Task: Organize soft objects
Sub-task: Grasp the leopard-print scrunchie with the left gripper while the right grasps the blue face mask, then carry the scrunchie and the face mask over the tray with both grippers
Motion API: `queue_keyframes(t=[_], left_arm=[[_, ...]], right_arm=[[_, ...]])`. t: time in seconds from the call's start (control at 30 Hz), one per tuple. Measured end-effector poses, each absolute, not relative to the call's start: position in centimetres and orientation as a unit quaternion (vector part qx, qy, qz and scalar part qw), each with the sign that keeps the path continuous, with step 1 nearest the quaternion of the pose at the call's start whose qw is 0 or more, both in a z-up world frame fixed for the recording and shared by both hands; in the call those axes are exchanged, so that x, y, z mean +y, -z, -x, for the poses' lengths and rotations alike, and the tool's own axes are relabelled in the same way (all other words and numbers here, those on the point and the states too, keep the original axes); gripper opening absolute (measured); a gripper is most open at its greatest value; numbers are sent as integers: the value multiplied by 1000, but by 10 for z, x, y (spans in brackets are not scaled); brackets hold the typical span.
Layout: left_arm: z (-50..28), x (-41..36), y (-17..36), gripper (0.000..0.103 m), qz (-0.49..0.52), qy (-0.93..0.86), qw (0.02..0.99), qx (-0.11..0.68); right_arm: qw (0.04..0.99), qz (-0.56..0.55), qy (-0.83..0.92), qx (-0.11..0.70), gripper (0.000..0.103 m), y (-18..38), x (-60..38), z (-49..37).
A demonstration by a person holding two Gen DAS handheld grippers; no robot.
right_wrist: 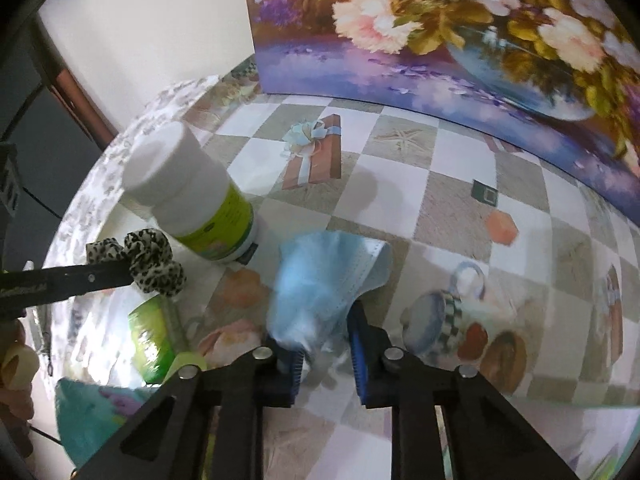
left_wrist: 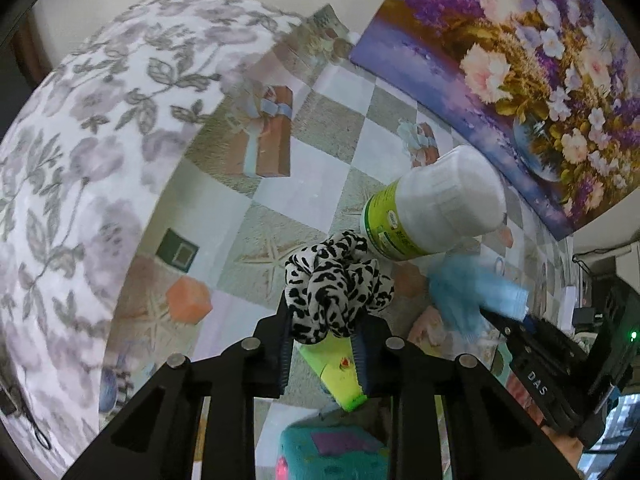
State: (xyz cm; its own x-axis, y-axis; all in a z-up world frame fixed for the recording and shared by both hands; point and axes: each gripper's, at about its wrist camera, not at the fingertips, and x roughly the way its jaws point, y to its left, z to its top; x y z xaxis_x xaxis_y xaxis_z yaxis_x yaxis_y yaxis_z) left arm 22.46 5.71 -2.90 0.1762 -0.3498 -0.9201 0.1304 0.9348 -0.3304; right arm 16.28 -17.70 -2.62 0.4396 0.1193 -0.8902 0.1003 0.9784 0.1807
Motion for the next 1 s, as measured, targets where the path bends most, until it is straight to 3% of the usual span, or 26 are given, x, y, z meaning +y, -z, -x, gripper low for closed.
queue_keyframes(t=[0.4, 0.7, 1.0], left_arm=[[-173, 71, -31, 26, 116, 143, 799, 572], [-104, 47, -84, 26, 136, 180, 825, 518], [-51, 5, -101, 26, 125, 206, 836, 493]], right_arm=[[859, -162, 3, 485, 16, -12, -183, -95], [885, -202, 24, 418, 16, -71, -186, -31], [899, -244, 65, 358, 16, -106, -203, 31]])
